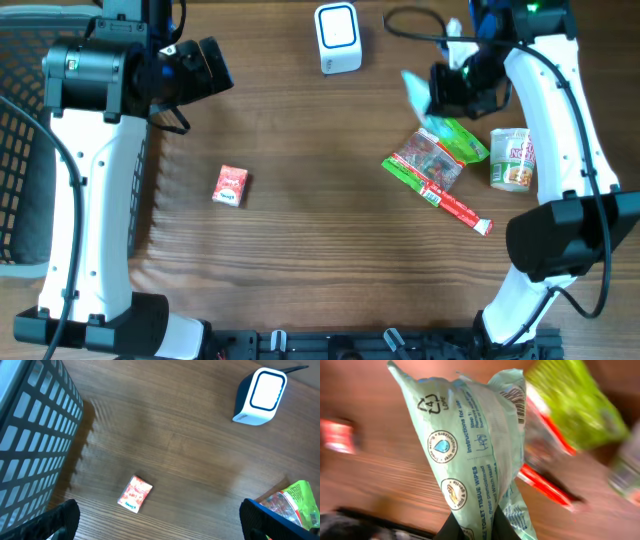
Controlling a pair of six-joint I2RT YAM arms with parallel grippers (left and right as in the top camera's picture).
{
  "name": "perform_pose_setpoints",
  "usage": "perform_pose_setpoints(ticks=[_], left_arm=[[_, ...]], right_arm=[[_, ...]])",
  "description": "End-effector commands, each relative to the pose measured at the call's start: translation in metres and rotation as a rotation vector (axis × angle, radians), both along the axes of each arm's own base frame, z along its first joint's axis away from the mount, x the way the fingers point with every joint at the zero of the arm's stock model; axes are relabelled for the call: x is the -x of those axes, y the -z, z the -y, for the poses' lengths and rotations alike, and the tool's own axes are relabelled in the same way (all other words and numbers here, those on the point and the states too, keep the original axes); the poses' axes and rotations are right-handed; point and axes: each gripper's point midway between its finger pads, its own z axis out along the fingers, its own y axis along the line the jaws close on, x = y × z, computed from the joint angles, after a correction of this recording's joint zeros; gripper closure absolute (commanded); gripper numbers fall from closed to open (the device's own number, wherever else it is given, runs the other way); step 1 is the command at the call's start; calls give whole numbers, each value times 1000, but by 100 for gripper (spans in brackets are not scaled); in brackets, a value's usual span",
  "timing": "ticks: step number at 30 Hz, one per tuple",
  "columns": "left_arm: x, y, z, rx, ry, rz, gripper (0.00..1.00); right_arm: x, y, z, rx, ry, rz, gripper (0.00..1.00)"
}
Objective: Scan the item barcode
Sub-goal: 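Carry the wipes pack right and drop it near the cup noodles, then reach the right gripper to the small red mint pack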
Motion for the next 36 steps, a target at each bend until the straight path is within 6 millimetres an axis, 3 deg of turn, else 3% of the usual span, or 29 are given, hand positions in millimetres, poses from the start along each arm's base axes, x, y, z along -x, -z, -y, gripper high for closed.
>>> perform_pose_setpoints(ticks=[1, 8, 10, 15, 18, 22, 25, 30, 33, 36], left_arm=[[0, -1, -1, -6, 15, 2, 0], [0, -1, -1, -6, 15, 2, 0], [0, -1, -1, -6, 15, 3, 0], [0, -1, -1, -6, 15, 2, 0], [0, -1, -1, -6, 15, 3, 0], [0, -1, -1, -6, 15, 2, 0], [0, -1, -1, -6, 15, 2, 0], [0, -1, -1, -6, 15, 2, 0], [0, -1, -1, -6, 15, 2, 0], [0, -1, -1, -6, 15, 2, 0]], right_arm=[[8, 24, 31, 190, -30, -46, 95], [23, 67, 49, 293, 25, -131, 95], [31, 77, 61, 364, 48, -165, 90], [41, 89, 77, 460, 78, -197, 33], [39, 86, 76, 456, 71, -184, 5], [27, 63, 69, 434, 64, -96, 3], [13, 28, 18, 243, -65, 66, 2], [9, -30, -102, -274, -226, 271, 1], [12, -39, -143, -418, -279, 287, 0], [19, -28, -175, -443, -333, 308, 0]])
